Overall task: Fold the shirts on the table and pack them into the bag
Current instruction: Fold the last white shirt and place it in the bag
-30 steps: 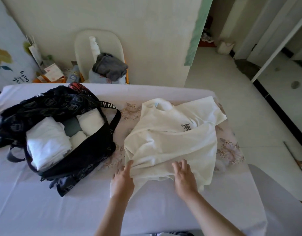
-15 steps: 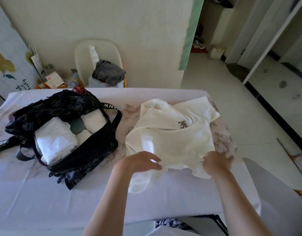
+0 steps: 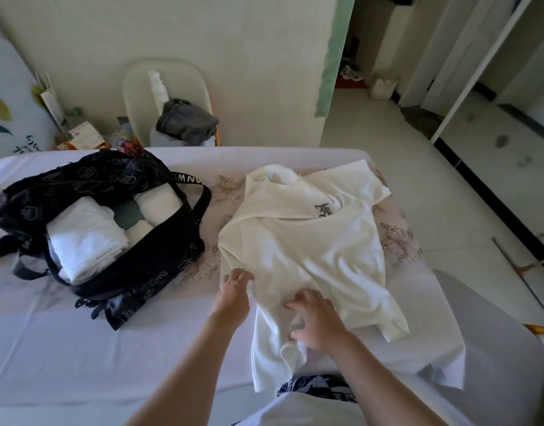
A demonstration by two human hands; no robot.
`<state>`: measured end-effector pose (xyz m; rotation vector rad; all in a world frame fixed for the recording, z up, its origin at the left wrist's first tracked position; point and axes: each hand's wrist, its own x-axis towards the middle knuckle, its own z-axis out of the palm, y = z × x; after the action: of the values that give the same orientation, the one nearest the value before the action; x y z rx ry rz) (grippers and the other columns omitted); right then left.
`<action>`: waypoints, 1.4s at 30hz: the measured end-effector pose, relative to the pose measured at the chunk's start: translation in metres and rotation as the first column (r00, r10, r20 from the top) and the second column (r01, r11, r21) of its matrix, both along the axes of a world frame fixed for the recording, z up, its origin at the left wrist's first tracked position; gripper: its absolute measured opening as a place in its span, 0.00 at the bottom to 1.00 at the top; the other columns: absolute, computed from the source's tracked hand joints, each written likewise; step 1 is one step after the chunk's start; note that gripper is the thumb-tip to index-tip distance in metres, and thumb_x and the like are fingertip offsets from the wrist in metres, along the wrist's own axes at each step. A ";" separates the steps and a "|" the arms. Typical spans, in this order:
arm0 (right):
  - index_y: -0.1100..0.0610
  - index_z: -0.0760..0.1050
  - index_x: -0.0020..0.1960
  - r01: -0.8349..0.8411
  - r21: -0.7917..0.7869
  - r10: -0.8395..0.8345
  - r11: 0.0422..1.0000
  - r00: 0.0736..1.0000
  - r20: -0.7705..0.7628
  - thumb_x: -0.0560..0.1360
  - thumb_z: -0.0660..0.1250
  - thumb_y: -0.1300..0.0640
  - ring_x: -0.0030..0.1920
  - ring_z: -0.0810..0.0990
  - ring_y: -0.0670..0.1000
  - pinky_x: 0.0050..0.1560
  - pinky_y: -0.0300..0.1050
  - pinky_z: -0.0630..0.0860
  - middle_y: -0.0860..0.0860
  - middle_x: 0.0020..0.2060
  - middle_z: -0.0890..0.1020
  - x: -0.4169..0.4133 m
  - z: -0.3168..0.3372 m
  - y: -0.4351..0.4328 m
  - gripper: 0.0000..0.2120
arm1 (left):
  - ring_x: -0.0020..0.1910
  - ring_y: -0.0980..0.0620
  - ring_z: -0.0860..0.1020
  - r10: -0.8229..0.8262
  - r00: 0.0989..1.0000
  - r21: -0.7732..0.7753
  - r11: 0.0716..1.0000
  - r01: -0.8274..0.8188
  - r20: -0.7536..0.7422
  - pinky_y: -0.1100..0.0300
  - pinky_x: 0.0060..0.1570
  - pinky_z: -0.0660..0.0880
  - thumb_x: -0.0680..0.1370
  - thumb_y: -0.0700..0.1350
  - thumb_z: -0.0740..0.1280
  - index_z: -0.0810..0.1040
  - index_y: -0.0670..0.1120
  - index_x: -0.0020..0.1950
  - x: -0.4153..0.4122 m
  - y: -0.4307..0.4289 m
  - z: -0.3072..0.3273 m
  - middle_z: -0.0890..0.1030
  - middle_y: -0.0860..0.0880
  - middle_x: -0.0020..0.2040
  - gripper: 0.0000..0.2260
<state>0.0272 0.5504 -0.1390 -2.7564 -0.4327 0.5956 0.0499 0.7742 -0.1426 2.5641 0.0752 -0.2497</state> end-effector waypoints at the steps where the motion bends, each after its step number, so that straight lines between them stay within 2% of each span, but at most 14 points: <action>1: 0.46 0.78 0.65 0.006 0.028 -0.008 1.000 0.998 0.060 0.74 0.70 0.47 0.67 0.68 0.50 0.68 0.49 0.65 0.46 0.62 0.75 0.006 -0.003 -0.002 0.20 | 0.63 0.47 0.67 -0.023 1.000 0.012 1.000 0.023 -0.014 0.55 0.61 0.70 0.72 0.30 0.63 0.74 0.47 0.65 0.003 0.002 -0.005 0.72 0.49 0.64 0.23; 3: 0.47 0.82 0.57 -0.024 0.026 0.021 0.999 0.994 0.111 0.77 0.67 0.51 0.62 0.73 0.51 0.63 0.45 0.67 0.46 0.55 0.79 0.016 -0.006 -0.004 0.10 | 0.63 0.46 0.67 -0.040 0.999 0.067 0.997 0.041 -0.019 0.51 0.59 0.72 0.75 0.35 0.66 0.73 0.48 0.66 0.010 0.002 -0.008 0.72 0.49 0.63 0.21; 5: 0.50 0.82 0.55 -0.016 0.038 0.011 0.999 0.993 0.118 0.77 0.66 0.54 0.60 0.77 0.54 0.61 0.45 0.70 0.50 0.54 0.81 0.026 -0.004 -0.011 0.09 | 0.60 0.45 0.70 -0.060 0.998 0.098 0.993 0.060 -0.007 0.49 0.55 0.74 0.75 0.32 0.62 0.72 0.48 0.65 0.018 0.003 -0.006 0.74 0.47 0.58 0.20; 9: 0.51 0.81 0.57 0.037 0.035 -0.042 0.999 0.988 0.150 0.76 0.64 0.61 0.54 0.78 0.59 0.56 0.49 0.74 0.54 0.53 0.75 0.057 0.014 -0.037 0.13 | 0.58 0.44 0.72 -0.178 0.981 0.255 0.947 0.193 -0.080 0.49 0.55 0.75 0.76 0.34 0.59 0.73 0.50 0.63 0.035 0.018 0.004 0.72 0.46 0.58 0.18; 13: 0.48 0.79 0.60 0.047 -0.131 -0.033 0.990 0.994 0.106 0.77 0.60 0.64 0.56 0.78 0.57 0.55 0.48 0.74 0.51 0.56 0.71 0.090 0.048 -0.058 0.18 | 0.60 0.43 0.72 -0.042 0.993 0.480 0.873 0.092 -0.115 0.50 0.58 0.73 0.80 0.42 0.61 0.76 0.47 0.63 0.061 0.050 0.026 0.71 0.45 0.62 0.12; 16: 0.49 0.81 0.58 -0.061 -0.265 -0.006 0.962 0.969 -0.245 0.75 0.61 0.60 0.56 0.80 0.53 0.57 0.45 0.76 0.47 0.59 0.77 0.110 0.060 -0.049 0.16 | 0.62 0.46 0.74 -0.029 0.925 0.652 0.701 0.290 -0.380 0.55 0.57 0.71 0.80 0.42 0.61 0.73 0.47 0.67 0.083 0.057 0.048 0.75 0.48 0.64 0.15; 19: 0.52 0.84 0.54 -0.190 -0.278 -0.009 0.942 0.812 -0.584 0.72 0.65 0.53 0.38 0.84 0.49 0.51 0.45 0.81 0.48 0.52 0.85 0.134 0.063 -0.022 0.15 | 0.61 0.43 0.77 -0.058 0.770 0.499 0.730 0.467 -0.635 0.53 0.55 0.74 0.77 0.40 0.62 0.74 0.44 0.65 0.107 0.046 0.054 0.77 0.46 0.64 0.16; 21: 0.53 0.84 0.51 -0.086 -0.167 -0.005 0.982 0.877 -0.480 0.74 0.63 0.53 0.39 0.84 0.50 0.53 0.45 0.80 0.47 0.50 0.85 0.159 0.068 -0.006 0.13 | 0.60 0.42 0.77 -0.107 0.864 0.472 0.801 0.368 -0.492 0.51 0.49 0.73 0.78 0.38 0.59 0.76 0.44 0.63 0.125 0.035 0.057 0.77 0.45 0.62 0.15; 24: 0.47 0.79 0.44 0.027 -0.025 -0.030 0.999 0.991 -0.132 0.76 0.60 0.54 0.53 0.81 0.51 0.54 0.43 0.76 0.45 0.49 0.82 0.202 0.075 0.006 0.09 | 0.53 0.45 0.77 -0.045 0.980 0.312 0.944 0.106 -0.196 0.54 0.44 0.75 0.78 0.36 0.57 0.77 0.48 0.60 0.152 0.018 0.063 0.78 0.46 0.57 0.15; 27: 0.48 0.81 0.52 0.051 0.076 -0.049 0.996 0.999 -0.024 0.78 0.61 0.58 0.59 0.79 0.51 0.58 0.42 0.73 0.47 0.57 0.82 0.245 0.078 0.014 0.12 | 0.51 0.47 0.76 0.053 0.997 0.152 0.988 -0.043 -0.063 0.53 0.45 0.75 0.78 0.35 0.57 0.75 0.49 0.60 0.184 0.012 0.061 0.77 0.47 0.57 0.16; 33: 0.50 0.79 0.60 0.075 0.121 -0.091 0.990 0.987 0.129 0.78 0.59 0.61 0.63 0.75 0.53 0.60 0.46 0.73 0.50 0.63 0.76 0.333 0.052 0.015 0.15 | 0.61 0.44 0.73 -0.006 0.998 0.139 0.990 0.013 -0.057 0.47 0.56 0.75 0.81 0.38 0.57 0.69 0.54 0.71 0.255 0.010 0.043 0.71 0.48 0.67 0.20; 37: 0.52 0.73 0.67 0.209 0.164 -0.238 0.964 0.954 0.184 0.81 0.59 0.58 0.65 0.74 0.56 0.61 0.49 0.71 0.53 0.65 0.73 0.390 0.032 0.014 0.16 | 0.71 0.45 0.63 -0.097 0.995 0.294 0.951 0.095 -0.008 0.47 0.60 0.74 0.82 0.43 0.58 0.61 0.58 0.77 0.301 0.001 0.029 0.62 0.50 0.74 0.24; 40: 0.55 0.65 0.75 0.263 0.135 -0.281 0.955 0.949 0.143 0.82 0.58 0.55 0.68 0.71 0.59 0.63 0.51 0.70 0.56 0.69 0.71 0.426 0.025 0.015 0.21 | 0.74 0.41 0.56 -0.064 0.991 0.361 0.927 0.103 -0.118 0.46 0.59 0.71 0.82 0.50 0.60 0.54 0.61 0.78 0.328 -0.004 0.020 0.51 0.49 0.77 0.27; 42: 0.55 0.61 0.77 0.266 0.050 -0.270 0.963 0.958 0.100 0.82 0.57 0.53 0.69 0.71 0.60 0.64 0.52 0.70 0.57 0.70 0.72 0.445 0.019 0.016 0.24 | 0.73 0.39 0.55 -0.010 0.977 0.352 0.932 0.086 -0.211 0.45 0.61 0.70 0.81 0.53 0.61 0.60 0.61 0.76 0.341 -0.002 0.012 0.50 0.48 0.76 0.24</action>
<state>0.4717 0.5664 -0.1200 -2.7541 -0.0859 0.3714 0.3907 0.7726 -0.1305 2.8981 0.1475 -0.5681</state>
